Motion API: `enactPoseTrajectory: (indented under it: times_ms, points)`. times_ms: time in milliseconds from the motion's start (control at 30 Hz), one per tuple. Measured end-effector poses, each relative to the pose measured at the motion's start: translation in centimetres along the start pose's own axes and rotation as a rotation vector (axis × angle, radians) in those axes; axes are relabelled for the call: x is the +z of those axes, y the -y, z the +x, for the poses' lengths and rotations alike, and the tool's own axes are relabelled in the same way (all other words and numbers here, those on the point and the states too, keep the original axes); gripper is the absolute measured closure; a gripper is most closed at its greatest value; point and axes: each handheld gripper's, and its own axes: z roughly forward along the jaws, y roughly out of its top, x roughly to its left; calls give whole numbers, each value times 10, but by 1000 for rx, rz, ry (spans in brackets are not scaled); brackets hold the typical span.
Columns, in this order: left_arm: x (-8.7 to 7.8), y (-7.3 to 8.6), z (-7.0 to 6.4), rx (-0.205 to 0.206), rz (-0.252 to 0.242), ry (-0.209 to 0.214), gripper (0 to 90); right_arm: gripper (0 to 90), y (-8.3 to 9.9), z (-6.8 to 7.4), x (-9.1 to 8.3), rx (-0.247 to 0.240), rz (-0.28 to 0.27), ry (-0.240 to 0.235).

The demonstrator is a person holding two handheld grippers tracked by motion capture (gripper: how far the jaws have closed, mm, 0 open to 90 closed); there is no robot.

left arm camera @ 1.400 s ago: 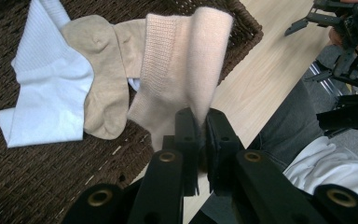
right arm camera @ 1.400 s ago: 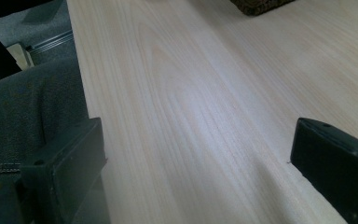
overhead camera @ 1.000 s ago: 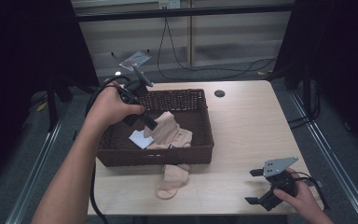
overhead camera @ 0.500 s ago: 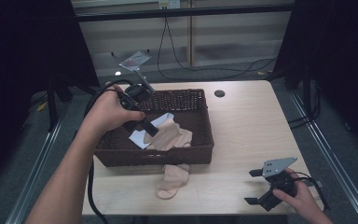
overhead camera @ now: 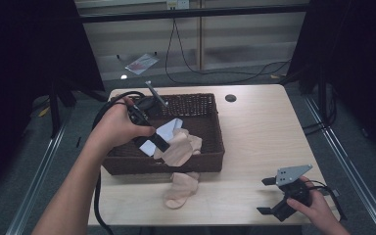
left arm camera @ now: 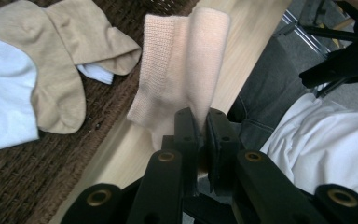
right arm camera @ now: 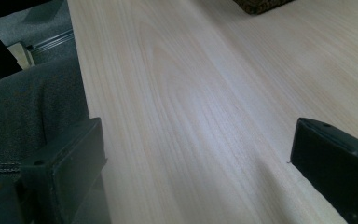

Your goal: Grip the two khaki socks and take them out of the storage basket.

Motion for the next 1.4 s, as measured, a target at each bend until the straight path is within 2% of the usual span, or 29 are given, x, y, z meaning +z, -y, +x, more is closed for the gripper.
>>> enactPoseTrajectory:
  times_ms: [333,367,433,467,533,567,600,700,733,767,867,1000,1100,1233,1267,1400]
  points:
    - [21,1,-5,40,11,26,838,27,0,0,0,-2,0,0]
    - [28,2,-5,47,-4,31,836,27,0,0,0,-7,1,3]
    - [34,4,-5,47,5,46,836,27,0,0,-1,-2,-1,5]
    - [37,4,-5,54,7,40,831,27,0,0,-1,-3,-1,4]
    - [40,5,-5,50,-4,36,752,27,0,0,0,-6,1,2]
    - [43,5,-4,57,-12,22,752,27,0,0,0,-2,1,0]
    - [47,6,-2,48,-24,2,548,27,-1,0,0,-4,5,-1]
    - [53,9,-1,57,-19,-35,350,27,0,1,1,-7,8,2]
    - [53,9,-1,57,-19,-35,299,27,0,1,1,-7,8,2]
    - [58,14,1,51,-23,-57,237,27,0,1,0,-5,3,-2]
    - [61,19,3,48,-22,-67,183,27,-1,1,-1,-3,-4,1]
    - [72,32,7,43,-46,-100,131,27,-1,1,0,-2,3,0]
    - [78,40,10,56,-61,-119,116,27,-1,1,0,-2,2,1]
    - [84,49,11,54,-105,-117,129,27,-1,1,0,-5,0,3]
    - [85,51,12,70,-96,-127,127,27,-1,1,0,-5,1,4]
    - [93,60,12,75,-104,-147,121,27,-1,1,0,-2,3,1]
